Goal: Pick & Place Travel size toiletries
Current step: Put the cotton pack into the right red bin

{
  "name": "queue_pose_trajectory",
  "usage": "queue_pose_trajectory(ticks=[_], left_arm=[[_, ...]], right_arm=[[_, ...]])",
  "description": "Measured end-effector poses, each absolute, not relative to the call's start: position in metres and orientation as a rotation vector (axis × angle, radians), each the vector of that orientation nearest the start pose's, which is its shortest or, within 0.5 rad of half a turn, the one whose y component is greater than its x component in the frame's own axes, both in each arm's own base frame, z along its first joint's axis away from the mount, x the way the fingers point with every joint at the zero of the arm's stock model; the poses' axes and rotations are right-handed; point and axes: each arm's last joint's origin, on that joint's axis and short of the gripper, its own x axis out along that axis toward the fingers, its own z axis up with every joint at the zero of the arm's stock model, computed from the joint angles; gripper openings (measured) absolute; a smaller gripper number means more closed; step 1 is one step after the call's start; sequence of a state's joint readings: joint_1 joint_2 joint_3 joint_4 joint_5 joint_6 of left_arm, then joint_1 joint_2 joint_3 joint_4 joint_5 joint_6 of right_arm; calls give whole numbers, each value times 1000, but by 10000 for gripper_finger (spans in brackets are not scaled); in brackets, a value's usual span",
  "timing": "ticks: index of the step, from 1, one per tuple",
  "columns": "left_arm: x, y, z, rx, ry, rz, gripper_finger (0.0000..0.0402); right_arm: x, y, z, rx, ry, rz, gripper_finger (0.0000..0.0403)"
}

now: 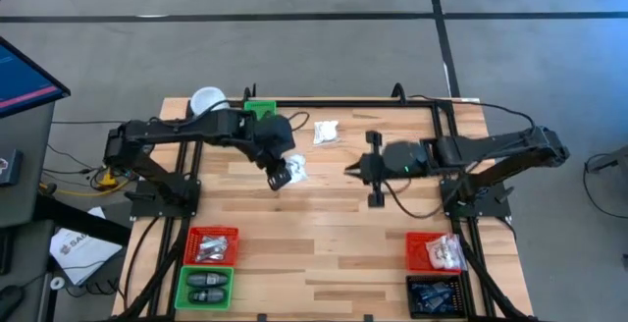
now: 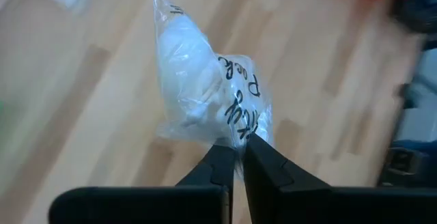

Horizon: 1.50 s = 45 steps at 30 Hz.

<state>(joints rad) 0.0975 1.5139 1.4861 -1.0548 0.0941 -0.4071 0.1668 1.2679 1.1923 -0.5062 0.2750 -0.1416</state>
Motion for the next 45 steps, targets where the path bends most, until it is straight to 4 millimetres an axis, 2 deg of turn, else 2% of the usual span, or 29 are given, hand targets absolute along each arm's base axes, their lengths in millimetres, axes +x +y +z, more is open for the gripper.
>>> queue_pose_trajectory(ticks=[7, 15, 18, 21, 24, 30, 34, 38, 45], left_arm=[[305, -4, 343, -534, 940, 181, 5], [319, -20, 340, -682, 774, 139, 5], [321, -21, 336, -734, 763, 150, 5], [321, -21, 332, -773, 765, 167, 5], [323, -21, 328, -824, 747, 184, 5], [333, -19, 325, -942, 598, 167, 5], [338, -18, 325, -1013, 499, 170, 5], [341, -15, 329, -1065, 407, 163, 5], [344, -13, 335, -1109, 326, 164, 5]], right_arm=[[258, 92, 346, -205, 491, -152, 107], [258, 131, 342, -165, 390, -212, 204], [258, 135, 342, -162, 374, -212, 219], [258, 135, 343, -177, 366, -211, 216], [258, 135, 344, -235, 372, -198, 198], [258, 136, 351, -297, 371, -179, 141], [258, 137, 351, -366, 377, -180, 131], [255, 139, 349, -423, 401, -172, 153], [250, 142, 349, -553, 409, -265, 227]])
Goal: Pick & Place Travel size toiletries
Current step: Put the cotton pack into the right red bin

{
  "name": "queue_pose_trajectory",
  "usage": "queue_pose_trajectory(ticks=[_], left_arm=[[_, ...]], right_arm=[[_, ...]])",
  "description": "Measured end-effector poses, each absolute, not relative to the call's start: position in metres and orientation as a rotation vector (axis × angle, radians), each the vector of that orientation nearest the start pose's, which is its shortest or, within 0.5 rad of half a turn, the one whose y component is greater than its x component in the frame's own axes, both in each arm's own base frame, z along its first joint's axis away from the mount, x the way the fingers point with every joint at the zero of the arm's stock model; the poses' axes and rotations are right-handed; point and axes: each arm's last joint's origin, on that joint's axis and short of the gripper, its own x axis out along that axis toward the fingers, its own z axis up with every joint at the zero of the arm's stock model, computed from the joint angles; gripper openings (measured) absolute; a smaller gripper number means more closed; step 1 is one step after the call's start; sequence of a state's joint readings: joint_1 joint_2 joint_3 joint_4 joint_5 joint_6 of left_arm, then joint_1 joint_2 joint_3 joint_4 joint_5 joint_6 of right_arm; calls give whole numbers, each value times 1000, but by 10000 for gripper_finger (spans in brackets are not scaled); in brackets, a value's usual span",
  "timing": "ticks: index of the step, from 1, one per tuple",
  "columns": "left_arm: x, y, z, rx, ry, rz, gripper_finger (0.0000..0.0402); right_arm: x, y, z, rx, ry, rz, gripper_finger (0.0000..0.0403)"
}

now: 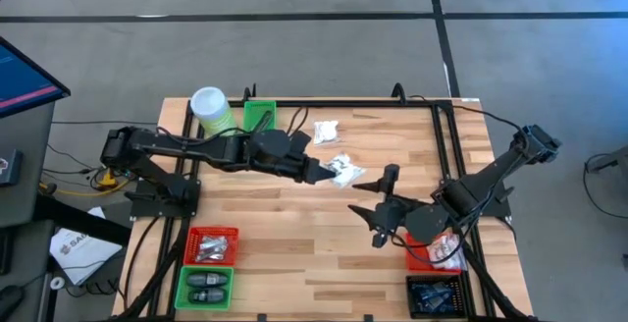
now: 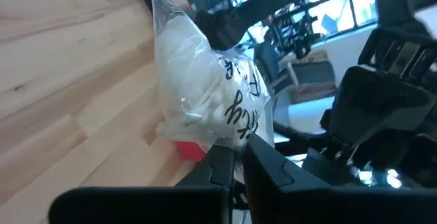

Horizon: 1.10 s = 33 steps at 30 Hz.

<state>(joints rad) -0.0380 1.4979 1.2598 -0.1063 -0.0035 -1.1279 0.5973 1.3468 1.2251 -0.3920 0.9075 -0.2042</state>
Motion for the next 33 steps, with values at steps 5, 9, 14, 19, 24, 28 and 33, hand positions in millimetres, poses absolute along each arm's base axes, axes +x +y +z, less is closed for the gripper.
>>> queue_pose_trajectory(ticks=[5, 9, 14, 19, 24, 28, 33], left_arm=[[345, -14, 339, -1122, 266, 169, 5], [346, -14, 341, -1137, 236, 168, 5], [346, -17, 343, -1143, 214, 164, 5], [347, -18, 345, -1152, 196, 148, 5], [347, -17, 345, -1153, 184, 159, 5], [347, -13, 346, -1161, 168, 165, 5], [347, -8, 347, -1162, 155, 173, 5]], right_arm=[[249, 142, 349, -577, 411, -279, 258], [252, 137, 349, -620, 420, -305, 260], [258, 125, 349, -630, 439, -348, 260], [262, 118, 350, -671, 454, -360, 260], [263, 115, 351, -703, 458, -362, 260], [265, 115, 351, -705, 453, -343, 254], [266, 111, 351, -720, 463, -350, 222]])
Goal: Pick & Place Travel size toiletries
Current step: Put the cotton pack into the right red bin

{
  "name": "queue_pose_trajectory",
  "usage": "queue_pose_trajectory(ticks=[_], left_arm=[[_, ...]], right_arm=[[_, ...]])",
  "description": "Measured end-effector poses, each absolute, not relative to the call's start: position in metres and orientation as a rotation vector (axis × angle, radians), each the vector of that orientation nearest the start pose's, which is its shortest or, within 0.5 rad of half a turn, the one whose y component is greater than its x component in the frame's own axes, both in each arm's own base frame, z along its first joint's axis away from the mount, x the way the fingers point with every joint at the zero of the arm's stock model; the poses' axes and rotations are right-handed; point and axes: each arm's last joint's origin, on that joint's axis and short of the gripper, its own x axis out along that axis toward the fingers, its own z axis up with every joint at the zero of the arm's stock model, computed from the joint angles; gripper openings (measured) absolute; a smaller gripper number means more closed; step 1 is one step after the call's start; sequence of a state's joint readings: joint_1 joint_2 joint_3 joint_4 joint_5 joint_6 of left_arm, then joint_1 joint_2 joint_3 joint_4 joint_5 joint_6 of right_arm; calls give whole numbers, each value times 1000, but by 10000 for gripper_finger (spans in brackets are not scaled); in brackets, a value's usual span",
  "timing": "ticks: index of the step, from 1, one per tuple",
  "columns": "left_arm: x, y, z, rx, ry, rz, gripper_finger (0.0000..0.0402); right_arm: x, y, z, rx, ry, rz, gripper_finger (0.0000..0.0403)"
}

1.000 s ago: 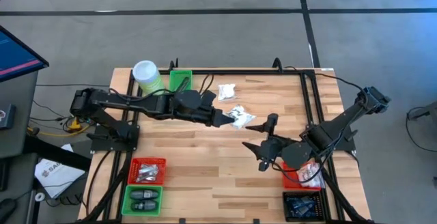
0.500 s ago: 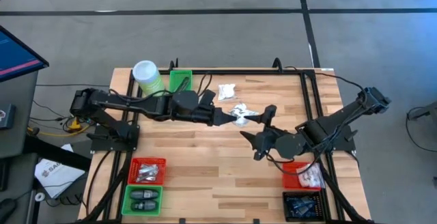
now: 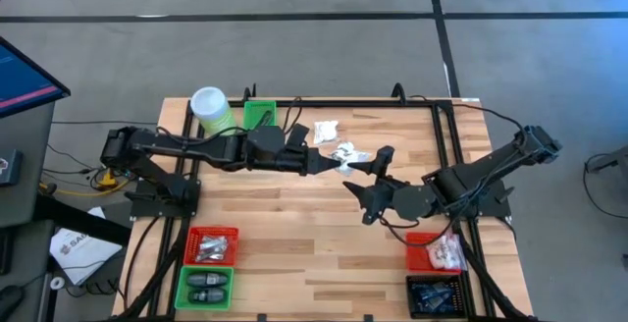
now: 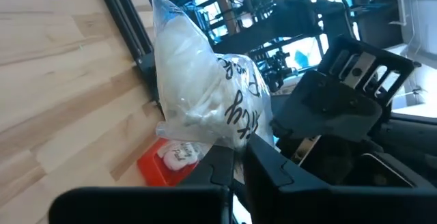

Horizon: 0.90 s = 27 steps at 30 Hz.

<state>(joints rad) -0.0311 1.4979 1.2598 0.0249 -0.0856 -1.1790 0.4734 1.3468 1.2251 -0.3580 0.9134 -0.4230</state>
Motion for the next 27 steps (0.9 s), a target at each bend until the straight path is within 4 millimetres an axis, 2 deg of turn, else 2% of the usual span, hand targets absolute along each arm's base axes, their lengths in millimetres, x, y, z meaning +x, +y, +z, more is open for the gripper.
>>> queue_pose_trajectory(ticks=[10, 18, 24, 27], left_arm=[[347, -7, 347, -1160, 153, 170, 5], [347, -7, 348, -1163, 151, 167, 5], [348, -8, 347, -1155, 155, 167, 18], [348, -8, 347, -1125, 157, 163, 33]], right_arm=[[272, 99, 351, -746, 485, -342, 132], [274, 93, 351, -752, 495, -356, 77], [274, 93, 351, -751, 494, -354, 13], [274, 94, 351, -722, 488, -359, 12]])
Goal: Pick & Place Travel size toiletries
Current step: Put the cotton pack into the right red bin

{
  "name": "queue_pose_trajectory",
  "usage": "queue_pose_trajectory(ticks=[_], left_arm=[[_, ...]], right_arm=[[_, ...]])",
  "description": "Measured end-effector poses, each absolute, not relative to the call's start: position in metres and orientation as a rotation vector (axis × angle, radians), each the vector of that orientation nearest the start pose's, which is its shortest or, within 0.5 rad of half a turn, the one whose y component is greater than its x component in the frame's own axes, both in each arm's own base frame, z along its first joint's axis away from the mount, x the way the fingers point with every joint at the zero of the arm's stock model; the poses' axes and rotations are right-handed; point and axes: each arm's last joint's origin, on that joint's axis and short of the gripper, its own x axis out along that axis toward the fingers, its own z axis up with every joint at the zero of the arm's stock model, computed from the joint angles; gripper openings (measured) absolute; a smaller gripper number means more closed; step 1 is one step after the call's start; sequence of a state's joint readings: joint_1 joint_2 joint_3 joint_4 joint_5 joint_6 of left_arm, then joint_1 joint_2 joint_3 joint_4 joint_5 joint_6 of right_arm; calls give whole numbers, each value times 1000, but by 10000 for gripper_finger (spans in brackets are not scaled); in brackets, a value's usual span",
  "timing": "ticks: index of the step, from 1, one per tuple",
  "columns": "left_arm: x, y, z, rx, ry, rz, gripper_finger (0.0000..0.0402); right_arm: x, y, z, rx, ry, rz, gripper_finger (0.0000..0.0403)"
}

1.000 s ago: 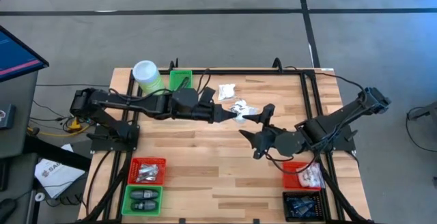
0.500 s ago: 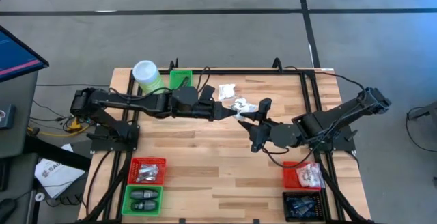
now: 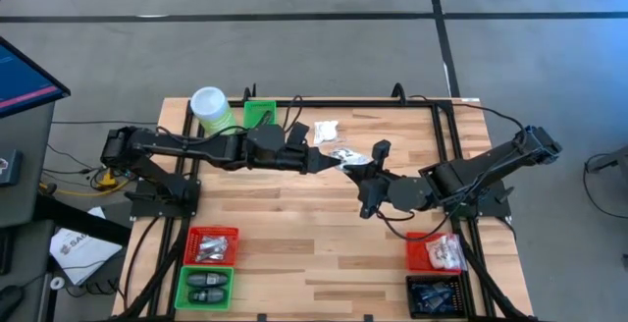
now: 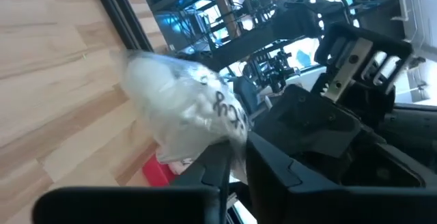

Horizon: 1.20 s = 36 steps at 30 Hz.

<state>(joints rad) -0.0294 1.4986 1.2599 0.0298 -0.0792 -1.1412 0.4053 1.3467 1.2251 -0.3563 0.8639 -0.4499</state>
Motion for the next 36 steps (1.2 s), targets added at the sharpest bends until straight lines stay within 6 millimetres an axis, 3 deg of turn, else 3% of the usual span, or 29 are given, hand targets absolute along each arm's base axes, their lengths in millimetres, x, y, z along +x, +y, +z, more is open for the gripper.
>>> queue_pose_trajectory(ticks=[5, 18, 26, 31, 36], left_arm=[[347, -10, 346, -1115, 181, 140, 72], [332, -12, 360, -910, 212, 55, 183], [317, -29, 372, -536, 214, -4, 195], [325, -46, 359, -421, 241, 36, 196], [337, -62, 344, -345, 251, 90, 196]], right_arm=[[272, 93, 356, -645, 488, -363, 6], [247, 80, 410, -307, 625, -184, 2], [235, 69, 436, -12, 689, 39, 1], [236, 64, 439, 120, 708, 97, 1], [234, 58, 436, 137, 755, 69, 0]])
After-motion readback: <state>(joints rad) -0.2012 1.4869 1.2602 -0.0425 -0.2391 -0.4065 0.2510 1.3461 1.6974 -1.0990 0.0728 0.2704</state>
